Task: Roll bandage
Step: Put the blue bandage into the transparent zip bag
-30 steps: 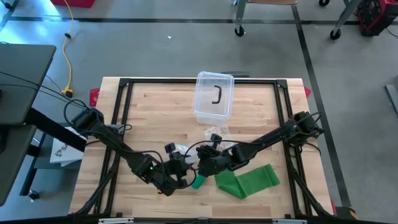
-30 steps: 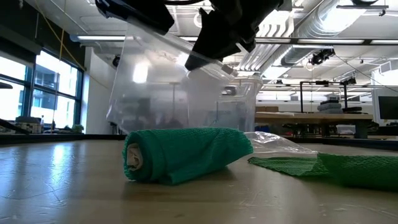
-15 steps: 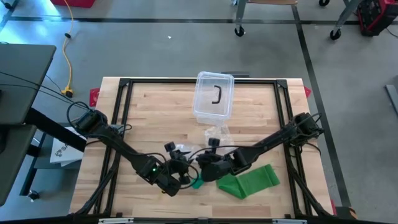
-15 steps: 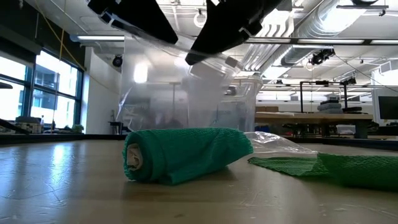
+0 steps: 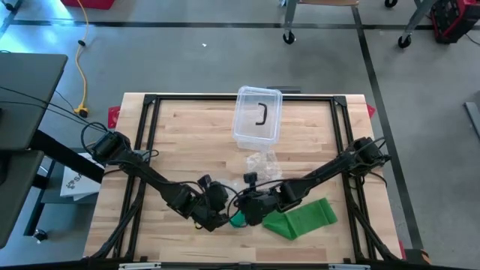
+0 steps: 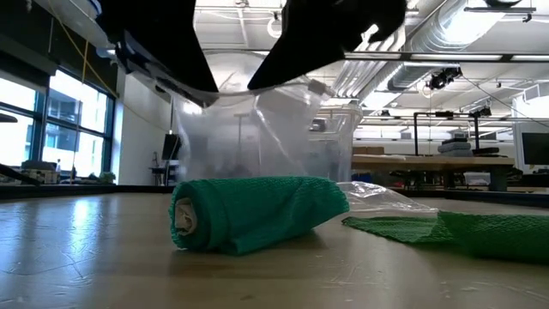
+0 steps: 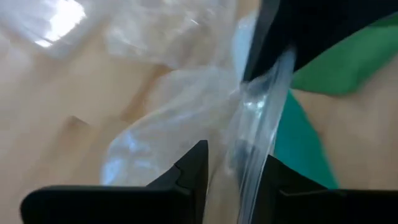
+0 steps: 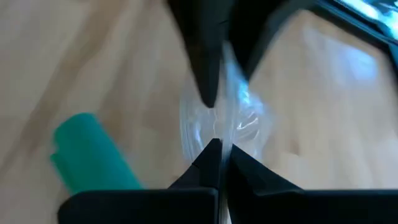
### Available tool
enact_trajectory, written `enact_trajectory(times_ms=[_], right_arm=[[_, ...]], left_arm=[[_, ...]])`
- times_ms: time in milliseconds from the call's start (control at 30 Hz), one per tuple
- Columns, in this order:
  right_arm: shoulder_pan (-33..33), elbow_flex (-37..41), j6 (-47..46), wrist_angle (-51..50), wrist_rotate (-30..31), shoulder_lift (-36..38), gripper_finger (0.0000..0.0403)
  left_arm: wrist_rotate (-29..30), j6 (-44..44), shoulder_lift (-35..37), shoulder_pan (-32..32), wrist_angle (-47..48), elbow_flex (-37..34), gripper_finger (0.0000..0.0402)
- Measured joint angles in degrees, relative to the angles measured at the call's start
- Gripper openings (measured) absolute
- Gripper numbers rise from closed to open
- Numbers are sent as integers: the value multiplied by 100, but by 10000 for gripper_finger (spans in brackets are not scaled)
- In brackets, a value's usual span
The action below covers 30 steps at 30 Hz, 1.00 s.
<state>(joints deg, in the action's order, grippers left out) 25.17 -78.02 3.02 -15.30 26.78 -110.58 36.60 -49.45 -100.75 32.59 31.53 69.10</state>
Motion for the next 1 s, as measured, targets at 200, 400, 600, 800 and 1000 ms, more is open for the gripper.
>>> enact_trajectory(times_ms=[200,400,600,800,1000], right_arm=[[7,8,190,132,-77,-293,0],[74,9,-71,103,142,-168,45],[255,9,-415,-508,-13,249,143],[341,9,-184,-705,-1353,458,191],[-73,17,-163,-862,-2148,174,209]], left_arm=[[-190,-426,-116,60,-107,0,58],[65,-1286,-368,212,530,0,27],[542,-3069,-560,579,1869,-2,3],[1035,-4273,-597,1015,2594,-2,1],[1282,-4501,-592,1190,2499,-2,1]])
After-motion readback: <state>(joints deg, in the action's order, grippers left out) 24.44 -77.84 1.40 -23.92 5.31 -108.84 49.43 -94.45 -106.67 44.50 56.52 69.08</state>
